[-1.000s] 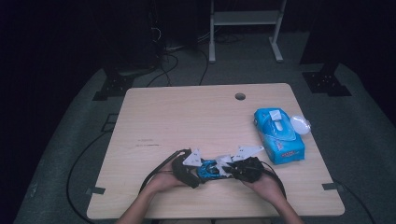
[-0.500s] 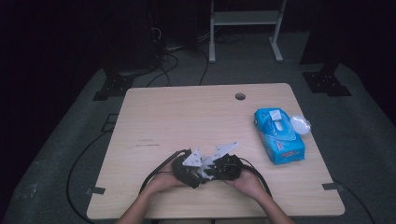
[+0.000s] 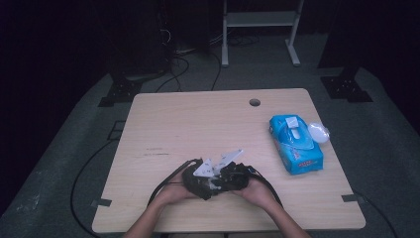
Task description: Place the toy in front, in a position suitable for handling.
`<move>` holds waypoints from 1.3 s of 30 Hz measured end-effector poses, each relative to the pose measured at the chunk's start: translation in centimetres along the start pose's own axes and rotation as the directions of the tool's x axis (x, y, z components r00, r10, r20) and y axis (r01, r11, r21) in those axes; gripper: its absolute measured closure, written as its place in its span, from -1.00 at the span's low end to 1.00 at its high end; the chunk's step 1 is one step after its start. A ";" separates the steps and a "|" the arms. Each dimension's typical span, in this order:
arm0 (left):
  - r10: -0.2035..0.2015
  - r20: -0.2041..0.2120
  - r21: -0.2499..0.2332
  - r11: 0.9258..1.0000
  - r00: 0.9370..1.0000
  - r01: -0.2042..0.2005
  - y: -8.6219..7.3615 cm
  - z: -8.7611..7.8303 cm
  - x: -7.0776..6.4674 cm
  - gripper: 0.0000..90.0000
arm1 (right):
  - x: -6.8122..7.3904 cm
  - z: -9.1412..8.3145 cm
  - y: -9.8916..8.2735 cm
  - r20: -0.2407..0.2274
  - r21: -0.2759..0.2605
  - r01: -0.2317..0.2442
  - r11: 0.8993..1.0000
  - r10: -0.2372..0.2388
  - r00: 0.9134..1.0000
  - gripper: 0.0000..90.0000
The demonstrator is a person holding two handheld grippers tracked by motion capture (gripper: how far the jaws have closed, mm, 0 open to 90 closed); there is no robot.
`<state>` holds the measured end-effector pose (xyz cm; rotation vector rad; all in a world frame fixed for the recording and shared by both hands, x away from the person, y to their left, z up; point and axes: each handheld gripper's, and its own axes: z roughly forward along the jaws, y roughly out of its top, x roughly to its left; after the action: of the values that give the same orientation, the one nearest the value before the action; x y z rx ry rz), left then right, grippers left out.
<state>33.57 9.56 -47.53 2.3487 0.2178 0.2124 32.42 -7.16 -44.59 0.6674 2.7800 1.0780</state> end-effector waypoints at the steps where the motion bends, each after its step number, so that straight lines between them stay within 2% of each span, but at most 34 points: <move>1: 0.010 0.002 0.008 1.000 1.000 -0.010 0.0 -0.1 0.1 -0.44 | 0.0 0.1 0.2 -0.001 0.015 0.013 1.000 -0.013 1.000 0.82; 6: -0.004 -0.003 -0.006 1.000 1.000 0.004 0.0 0.0 0.0 -0.44 | -0.3 -0.4 0.1 0.010 0.021 0.026 0.999 -0.027 1.000 0.82; 9: 0.001 -0.002 -0.004 1.000 1.000 -0.001 0.0 0.0 0.0 -0.44 | -0.7 -1.5 -0.4 0.037 0.012 0.005 1.000 -0.006 0.999 0.82; 11: -0.010 -0.003 -0.011 1.000 1.000 0.010 0.0 0.1 -0.1 -0.44 | -0.7 -1.5 -0.5 0.037 0.009 0.005 1.000 -0.006 0.999 0.82; 14: -0.003 -0.003 0.000 1.000 1.000 0.003 0.0 0.0 0.0 -0.44 | -0.4 -0.8 -0.2 0.034 0.013 0.012 1.000 -0.012 0.999 0.82; 16: -0.002 -0.003 0.003 1.000 1.000 0.002 0.1 0.0 0.0 -0.44 | 0.1 -0.1 0.2 0.033 0.017 0.034 0.999 -0.035 0.999 0.82; 17: 0.018 0.001 0.019 1.000 1.000 -0.018 0.1 -0.1 0.1 -0.44 | 0.3 0.2 0.4 0.036 0.019 0.047 0.999 -0.048 0.998 0.82; 18: 0.019 0.003 0.020 1.000 1.000 -0.019 0.1 -0.1 0.1 -0.44 | 0.4 0.3 0.5 0.038 0.022 0.052 0.998 -0.053 0.998 0.82; 19: 0.018 0.004 0.016 1.000 1.000 -0.018 0.0 -0.1 0.1 -0.44 | 0.4 0.3 0.7 0.038 0.030 0.058 0.998 -0.059 0.998 0.82; 20: -0.013 -0.003 -0.010 1.000 1.000 0.013 0.0 0.1 -0.1 -0.44 | 0.3 0.2 0.7 0.036 0.037 0.060 0.998 -0.061 0.997 0.82; 22: -0.003 0.001 -0.001 1.000 1.000 0.003 0.0 0.0 0.0 -0.44 | 0.2 0.0 0.6 0.037 0.035 0.055 0.998 -0.056 0.998 0.82; 23: 0.002 -0.003 0.000 1.000 1.000 -0.002 -0.1 0.0 0.0 -0.44 | -0.2 -0.8 0.1 0.051 0.031 0.052 0.998 -0.054 0.997 0.82; 25: 0.006 -0.001 0.002 1.000 1.000 -0.006 -0.1 -0.1 0.1 -0.44 | -0.5 -1.2 -0.1 0.057 0.026 0.047 0.999 -0.049 0.997 0.82; 27: 0.004 -0.003 -0.004 1.000 1.000 -0.004 -0.1 0.0 0.0 -0.44 | -1.1 -2.4 -0.9 0.074 0.011 0.013 1.000 -0.014 0.997 0.82; 28: 0.005 -0.002 -0.004 1.000 1.000 -0.005 -0.1 0.0 0.0 -0.44 | -1.4 -2.9 -1.4 0.053 -0.013 -0.025 1.000 0.026 0.998 0.82; 31: 0.001 -0.003 0.001 1.000 1.000 -0.001 0.0 0.0 0.0 -0.44 | -1.2 -2.7 -1.2 0.065 -0.004 -0.013 1.000 0.013 0.998 0.82; 33: -0.017 -0.006 -0.012 1.000 1.000 0.017 0.0 0.1 -0.1 -0.44 | -0.9 -2.0 -0.8 0.076 0.005 0.008 1.000 -0.008 0.997 0.82; 35: -0.012 -0.003 -0.007 1.000 1.000 0.012 0.0 0.1 -0.1 -0.44 | -0.8 -1.1 -0.3 0.054 -0.001 0.006 1.000 -0.006 0.999 0.82; 39: -0.007 0.000 -0.009 1.000 1.000 0.007 -0.1 0.0 0.0 -0.44 | -0.8 -0.5 0.3 0.052 0.012 0.025 1.000 -0.026 0.998 0.82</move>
<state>33.55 9.66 -47.64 2.3389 0.2241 0.2092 33.15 -7.59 -44.11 0.6498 2.7446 1.0253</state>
